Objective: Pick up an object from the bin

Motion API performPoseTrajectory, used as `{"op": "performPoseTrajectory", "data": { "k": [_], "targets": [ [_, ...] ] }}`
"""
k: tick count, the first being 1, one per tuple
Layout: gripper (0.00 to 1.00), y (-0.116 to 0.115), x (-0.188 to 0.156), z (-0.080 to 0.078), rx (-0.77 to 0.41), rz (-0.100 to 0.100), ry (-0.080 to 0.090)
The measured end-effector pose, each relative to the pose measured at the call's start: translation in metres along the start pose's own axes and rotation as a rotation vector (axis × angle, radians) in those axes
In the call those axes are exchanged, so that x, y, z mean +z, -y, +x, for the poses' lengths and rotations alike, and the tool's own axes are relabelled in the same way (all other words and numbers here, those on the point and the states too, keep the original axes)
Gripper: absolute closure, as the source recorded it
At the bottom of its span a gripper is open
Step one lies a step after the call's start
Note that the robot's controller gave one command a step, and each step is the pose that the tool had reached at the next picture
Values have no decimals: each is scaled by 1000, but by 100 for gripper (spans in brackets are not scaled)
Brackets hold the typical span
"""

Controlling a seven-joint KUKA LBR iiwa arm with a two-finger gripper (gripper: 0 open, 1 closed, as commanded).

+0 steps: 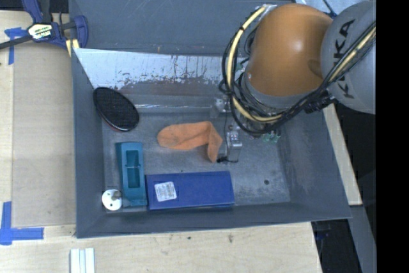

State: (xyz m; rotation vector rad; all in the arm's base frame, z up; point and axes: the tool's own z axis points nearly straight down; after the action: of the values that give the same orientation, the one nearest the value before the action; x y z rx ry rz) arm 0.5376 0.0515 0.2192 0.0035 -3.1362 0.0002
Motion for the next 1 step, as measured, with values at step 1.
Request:
{"op": "performPoseTrajectory", "data": {
  "k": [1],
  "targets": [
    [0,0,-5,-2,1,-1,9]
  ]
}}
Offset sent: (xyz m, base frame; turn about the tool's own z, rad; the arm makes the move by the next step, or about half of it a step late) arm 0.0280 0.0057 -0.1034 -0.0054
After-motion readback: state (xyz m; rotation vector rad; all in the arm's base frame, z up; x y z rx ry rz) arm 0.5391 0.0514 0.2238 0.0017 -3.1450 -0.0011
